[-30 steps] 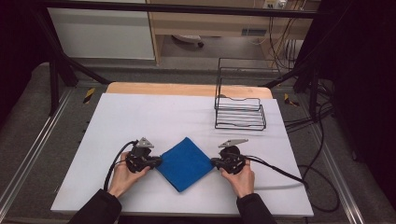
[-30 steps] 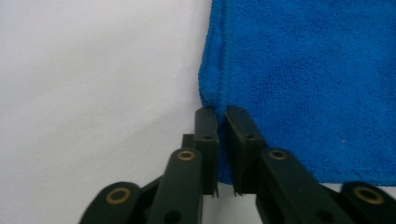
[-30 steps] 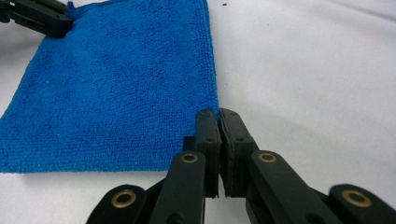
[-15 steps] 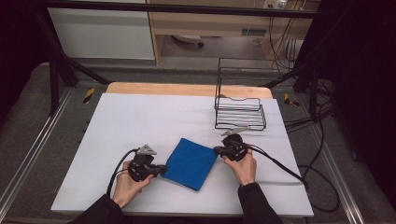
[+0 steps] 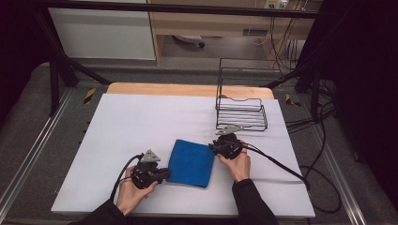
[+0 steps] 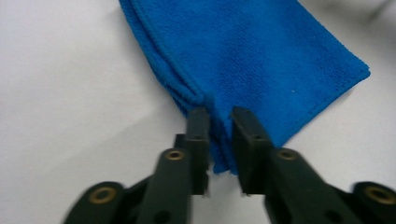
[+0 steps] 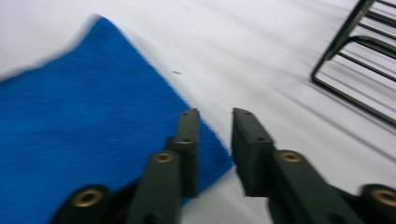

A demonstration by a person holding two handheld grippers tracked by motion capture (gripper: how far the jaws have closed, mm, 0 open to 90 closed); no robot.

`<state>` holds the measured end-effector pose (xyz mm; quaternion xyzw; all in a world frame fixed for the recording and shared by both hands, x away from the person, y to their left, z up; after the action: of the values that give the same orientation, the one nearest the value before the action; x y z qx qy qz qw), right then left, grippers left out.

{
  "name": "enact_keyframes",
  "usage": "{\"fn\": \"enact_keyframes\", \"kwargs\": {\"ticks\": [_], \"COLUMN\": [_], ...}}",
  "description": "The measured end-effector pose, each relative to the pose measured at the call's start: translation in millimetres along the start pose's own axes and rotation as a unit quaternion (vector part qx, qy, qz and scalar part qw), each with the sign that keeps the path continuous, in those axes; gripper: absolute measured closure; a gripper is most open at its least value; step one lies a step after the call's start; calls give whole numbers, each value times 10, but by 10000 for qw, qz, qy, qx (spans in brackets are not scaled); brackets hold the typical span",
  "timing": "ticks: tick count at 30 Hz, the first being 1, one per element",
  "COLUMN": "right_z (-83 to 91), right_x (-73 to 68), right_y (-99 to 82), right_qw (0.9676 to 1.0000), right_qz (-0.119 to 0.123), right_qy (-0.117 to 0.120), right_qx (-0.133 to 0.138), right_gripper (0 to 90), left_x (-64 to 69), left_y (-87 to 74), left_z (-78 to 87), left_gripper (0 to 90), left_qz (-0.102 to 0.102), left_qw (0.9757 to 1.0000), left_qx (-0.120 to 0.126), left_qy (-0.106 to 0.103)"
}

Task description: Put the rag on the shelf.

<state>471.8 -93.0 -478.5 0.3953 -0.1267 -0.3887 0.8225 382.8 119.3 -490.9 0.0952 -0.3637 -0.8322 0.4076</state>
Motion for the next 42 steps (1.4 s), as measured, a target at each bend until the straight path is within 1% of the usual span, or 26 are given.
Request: {"fn": "enact_keyframes", "kwargs": {"ticks": [1, 2, 4, 6, 7, 9, 10, 11, 13, 14, 15, 17, 18, 19, 22, 23, 24, 28, 30, 31, 32, 37, 39, 41, 42], "right_z": [62, 119, 219, 288, 318, 343, 341, 333, 320, 311, 311, 298, 289, 280, 236, 236, 234, 230, 230, 230, 242, 319, 387, 430, 441], "right_x": [-64, -131, -267, -374, -416, -499, -528, -550, -609, -626, -626, -653, -676, -692, -724, -724, -725, -750, -771, -771, -765, -735, -677, -609, -588], "right_y": [-4, -24, -104, -219, -275, -386, -442, -491, -572, -592, -592, -597, -601, -612, -671, -671, -672, -682, -681, -681, -672, -625, -606, -621, -625], "right_qw": [9999, 9997, 9993, 9991, 9988, 9977, 9976, 9978, 9973, 9971, 9971, 9963, 9954, 9950, 9944, 9944, 9947, 9931, 9911, 9911, 9904, 9901, 9904, 9912, 9915], "right_qz": [-81, -94, -103, -141, -220, -396, -406, -343, -392, -395, -395, -486, -584, -600, -681, -681, -681, -860, -1000, -1000, -1024, -982, -960, -869, -846], "right_qy": [115, 200, 336, 407, 439, 544, 537, 507, 517, 532, 532, 616, 674, 711, 681, 681, 656, 674, 759, 759, 792, 874, 860, 795, 777], "right_qx": [96, 145, 100, -28, -44, -67, -174, -240, -346, -367, -367, -363, -358, -360, -443, -443, -409, -420, -449, -449, -493, -492, -506, -606, -607], "right_gripper": [563, 514, 469, 432, 424, 430, 435, 446, 469, 491, 491, 536, 558, 577, 629, 629, 649, 757, 832, 832, 858, 870, 870, 869, 868], "left_x": [0, -36, -56, -97, -117, -152, -176, -195, -233, -241, -253, -290, -307, -321, -369, -385, -398, -432, -436, -434, -433, -435, -436, -431, -428], "left_y": [0, 12, 15, 24, 28, 36, 39, 39, 39, 38, 37, 39, 40, 38, 35, 33, 32, 23, 17, 17, 18, 25, 23, 21, 22], "left_z": [0, 40, 58, 92, 109, 134, 141, 145, 154, 159, 168, 179, 182, 186, 199, 203, 207, 202, 199, 198, 199, 209, 208, 205, 206], "left_gripper": [695, 665, 599, 539, 504, 431, 401, 370, 313, 293, 293, 267, 246, 228, 200, 200, 195, 193, 194, 194, 194, 194, 194, 193, 192], "left_qz": [0, 3, 23, 59, 61, -4, -42, -57, -91, -97, -122, -117, -102, -86, -67, -69, -54, -43, -48, -46, -52, -45, -30, -34, -35], "left_qw": [10000, 10000, 10000, 9999, 9999, 9997, 9996, 9996, 9995, 9995, 9994, 9992, 9992, 9992, 9991, 9991, 9991, 9990, 9991, 9991, 9991, 9990, 9990, 9991, 9991], "left_qx": [0, 68, 76, 130, 150, 216, 243, 250, 278, 300, 313, 349, 357, 358, 377, 372, 376, 365, 342, 341, 342, 380, 376, 366, 368], "left_qy": [0, 9, 23, 51, 61, 92, 137, 149, 142, 103, 79, 129, 134, 122, 176, 191, 209, 254, 257, 253, 252, 238, 228, 217, 212]}}
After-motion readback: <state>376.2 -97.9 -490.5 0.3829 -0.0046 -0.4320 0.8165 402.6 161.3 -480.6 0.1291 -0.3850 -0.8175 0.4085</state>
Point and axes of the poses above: each handheld gripper's, and its own axes: z roughly backward along the jaws, y roughly out of its top, x roughly to its right, the point moved 8 cm from there along -z, roughly forward along the jaws, and after that the axes turned 4 degrees about y, right-handed, at the moved point
